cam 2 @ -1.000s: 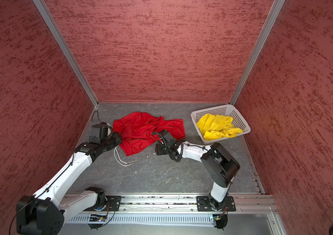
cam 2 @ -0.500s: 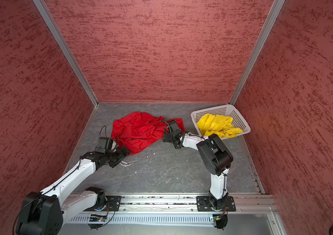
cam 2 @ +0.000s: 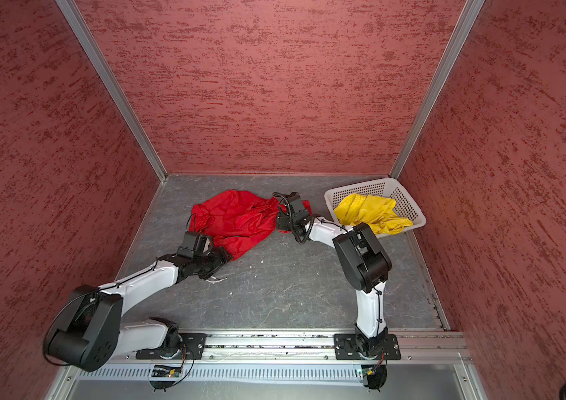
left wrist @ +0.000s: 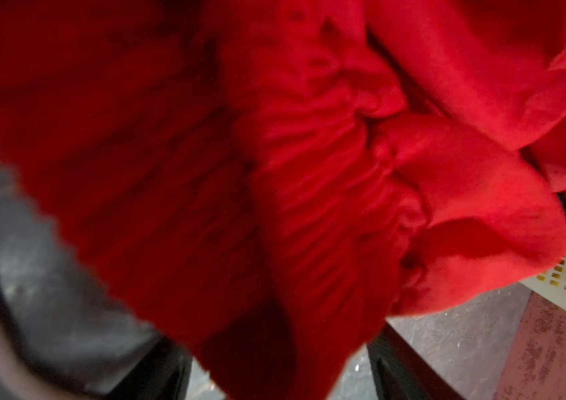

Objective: Fold and stack the shorts
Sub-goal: 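Lift the red shorts high with both grippers, spreading them apart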

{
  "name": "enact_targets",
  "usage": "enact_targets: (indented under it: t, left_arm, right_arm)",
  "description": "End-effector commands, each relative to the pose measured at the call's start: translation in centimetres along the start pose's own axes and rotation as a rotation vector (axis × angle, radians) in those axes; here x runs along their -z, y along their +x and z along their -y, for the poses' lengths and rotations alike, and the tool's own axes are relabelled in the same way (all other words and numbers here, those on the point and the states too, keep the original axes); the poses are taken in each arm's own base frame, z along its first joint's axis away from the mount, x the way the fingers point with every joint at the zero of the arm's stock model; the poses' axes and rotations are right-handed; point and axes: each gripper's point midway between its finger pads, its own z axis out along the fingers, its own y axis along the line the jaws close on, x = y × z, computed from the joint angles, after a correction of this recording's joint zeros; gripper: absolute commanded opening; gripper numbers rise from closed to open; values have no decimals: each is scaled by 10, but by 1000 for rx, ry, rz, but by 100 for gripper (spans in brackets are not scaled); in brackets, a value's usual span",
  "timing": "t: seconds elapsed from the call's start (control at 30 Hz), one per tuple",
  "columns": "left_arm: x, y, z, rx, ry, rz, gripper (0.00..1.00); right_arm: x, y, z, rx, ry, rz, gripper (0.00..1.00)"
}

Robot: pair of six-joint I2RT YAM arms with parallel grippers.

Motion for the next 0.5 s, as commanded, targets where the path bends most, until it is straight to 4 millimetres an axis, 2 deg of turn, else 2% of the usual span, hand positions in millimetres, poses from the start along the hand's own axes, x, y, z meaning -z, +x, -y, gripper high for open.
enact_targets:
  t: [0.0,0.03,0.1,0.17,0.23,0.33,0.47]
  left_arm:
    - [-7,-6,1,-25,-18,15,56]
    - [-9,-7,-2,-26,-36,12,47]
    - [-11,-9,-6,-23,-73,6,20]
    - [-12,-10,-9,-21,-100,0,2]
    - [-10,-11,-7,-22,-108,-6,0]
    - [1,-14,9,-34,-83,-22,0]
    - [39,-26,65,-112,28,-58,0]
  right_arm:
    - [-1,-33,10,-32,19,68,73]
    - [-1,-39,12,-38,24,80,73]
    - [-1,-60,15,-45,30,119,73]
    - [-5,-80,18,-40,42,149,74]
    - [-11,-102,22,-36,58,179,75]
    - [-23,-134,28,-32,61,210,76]
    - [-28,-170,26,-13,63,243,76]
